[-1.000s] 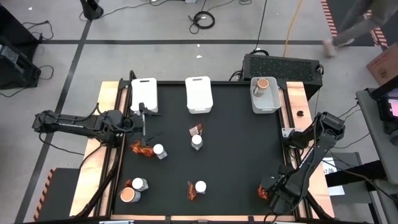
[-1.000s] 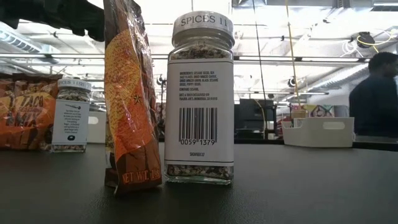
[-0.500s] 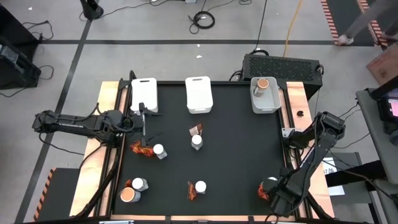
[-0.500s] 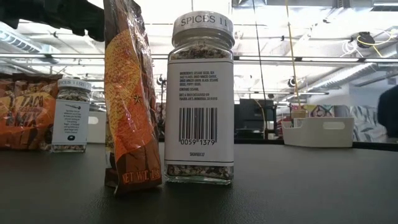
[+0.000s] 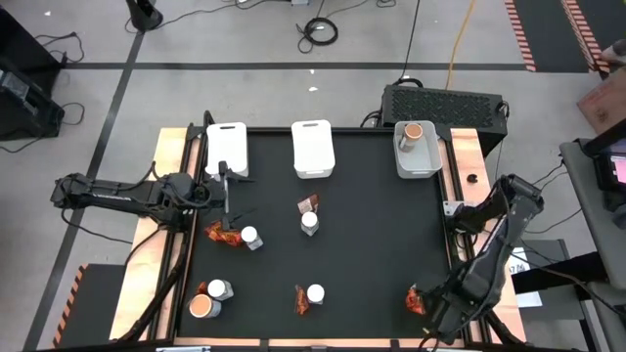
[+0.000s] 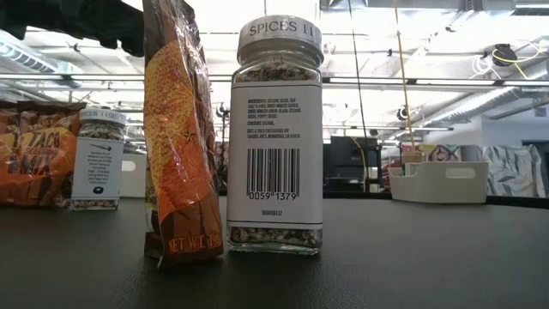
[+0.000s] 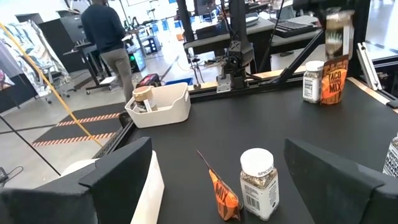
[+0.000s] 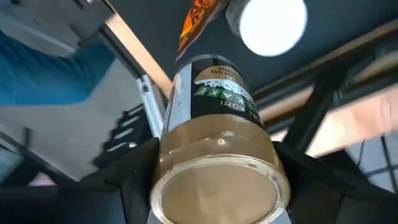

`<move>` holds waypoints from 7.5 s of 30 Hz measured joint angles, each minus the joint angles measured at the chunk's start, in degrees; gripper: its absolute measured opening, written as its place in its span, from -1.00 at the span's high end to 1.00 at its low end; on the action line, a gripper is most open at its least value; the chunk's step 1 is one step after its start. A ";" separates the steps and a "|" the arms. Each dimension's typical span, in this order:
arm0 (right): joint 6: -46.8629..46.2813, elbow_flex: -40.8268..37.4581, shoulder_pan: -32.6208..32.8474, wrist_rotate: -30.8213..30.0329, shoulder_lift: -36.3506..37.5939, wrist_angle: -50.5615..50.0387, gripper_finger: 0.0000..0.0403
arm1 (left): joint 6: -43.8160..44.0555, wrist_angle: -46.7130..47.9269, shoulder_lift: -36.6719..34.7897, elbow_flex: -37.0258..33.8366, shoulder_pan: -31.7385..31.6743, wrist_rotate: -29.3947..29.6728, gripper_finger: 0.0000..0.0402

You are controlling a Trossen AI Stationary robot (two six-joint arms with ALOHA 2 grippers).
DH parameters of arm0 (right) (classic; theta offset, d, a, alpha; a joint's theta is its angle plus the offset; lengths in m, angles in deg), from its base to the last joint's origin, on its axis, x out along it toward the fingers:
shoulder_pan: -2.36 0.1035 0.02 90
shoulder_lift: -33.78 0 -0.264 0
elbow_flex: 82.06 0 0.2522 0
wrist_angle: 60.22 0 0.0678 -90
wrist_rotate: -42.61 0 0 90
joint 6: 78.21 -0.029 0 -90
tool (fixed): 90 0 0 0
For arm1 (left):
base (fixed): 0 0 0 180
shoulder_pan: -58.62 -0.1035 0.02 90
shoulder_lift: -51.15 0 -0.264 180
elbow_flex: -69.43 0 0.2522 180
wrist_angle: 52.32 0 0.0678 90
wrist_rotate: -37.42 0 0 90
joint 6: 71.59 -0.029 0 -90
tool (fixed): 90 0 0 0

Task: Sort spices by type
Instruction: Put the gold seasoning bottle into the gray bin

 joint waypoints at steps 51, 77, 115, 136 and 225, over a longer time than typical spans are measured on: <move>81.86 7.71 -100.29 -23.61 4.28 -2.56 -0.37 | 2.01 1.56 1.05 0.04 -0.01 -1.03 -0.83; 95.88 -5.09 -114.13 -18.35 4.28 -2.32 -0.37 | -0.60 -1.72 1.05 0.02 -0.47 0.76 -0.83; 87.00 -5.20 -114.35 -25.81 -12.91 4.82 -0.37 | -1.39 -2.24 1.05 0.02 -0.97 0.76 -0.83; 87.20 -5.20 -114.44 -25.31 -12.87 6.14 -0.60 | -1.39 -2.09 1.05 0.02 -0.97 0.76 -0.83; 70.41 -7.78 -32.10 -42.11 -3.32 65.42 -0.61 | 73.17 64.45 49.47 43.36 65.98 4.09 -0.83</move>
